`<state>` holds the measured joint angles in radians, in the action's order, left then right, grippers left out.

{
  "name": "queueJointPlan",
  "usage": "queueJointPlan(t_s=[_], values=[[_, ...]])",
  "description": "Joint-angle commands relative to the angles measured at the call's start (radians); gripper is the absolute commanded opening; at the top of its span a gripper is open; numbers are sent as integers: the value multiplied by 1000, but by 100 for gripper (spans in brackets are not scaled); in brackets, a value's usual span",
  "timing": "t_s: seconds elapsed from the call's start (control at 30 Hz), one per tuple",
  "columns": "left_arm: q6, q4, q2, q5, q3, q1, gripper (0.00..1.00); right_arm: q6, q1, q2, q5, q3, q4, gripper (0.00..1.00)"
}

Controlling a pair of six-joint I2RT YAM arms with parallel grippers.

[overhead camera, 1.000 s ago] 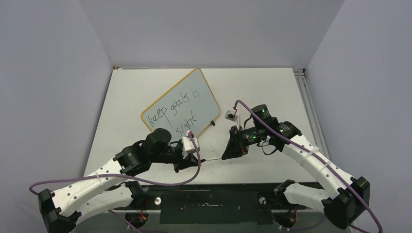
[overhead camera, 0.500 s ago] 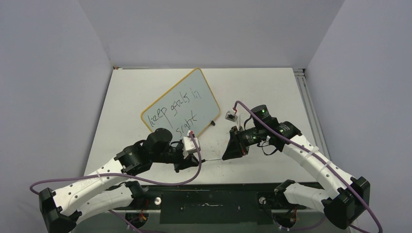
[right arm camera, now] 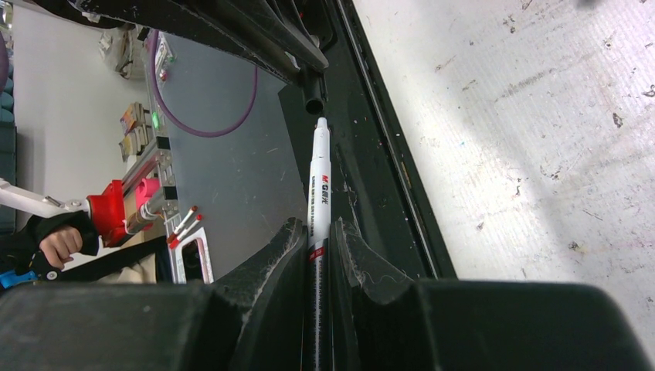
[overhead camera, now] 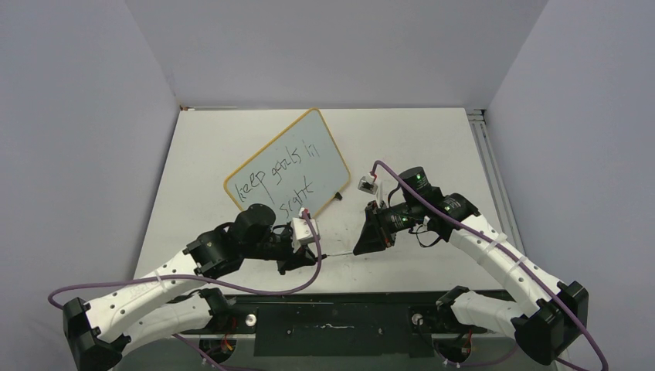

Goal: Write a sentence on the whiteboard
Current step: Insert the whiteboard marker without the cap into the pen cap.

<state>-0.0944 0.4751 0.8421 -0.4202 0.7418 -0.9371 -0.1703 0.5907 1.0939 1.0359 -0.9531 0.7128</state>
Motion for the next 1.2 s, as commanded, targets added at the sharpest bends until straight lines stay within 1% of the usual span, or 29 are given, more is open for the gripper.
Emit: queueJointPlan(t_s=[0.0, 0.73, 1.17], values=[[-11, -15, 6, -21, 20, -5, 0, 21, 5, -12, 16, -39, -21, 5], [-18, -15, 20, -29, 28, -5, 0, 7, 26, 1, 38, -15, -46, 5], [-27, -27, 12, -71, 27, -8, 0, 19, 39, 35, 51, -5, -57, 5]])
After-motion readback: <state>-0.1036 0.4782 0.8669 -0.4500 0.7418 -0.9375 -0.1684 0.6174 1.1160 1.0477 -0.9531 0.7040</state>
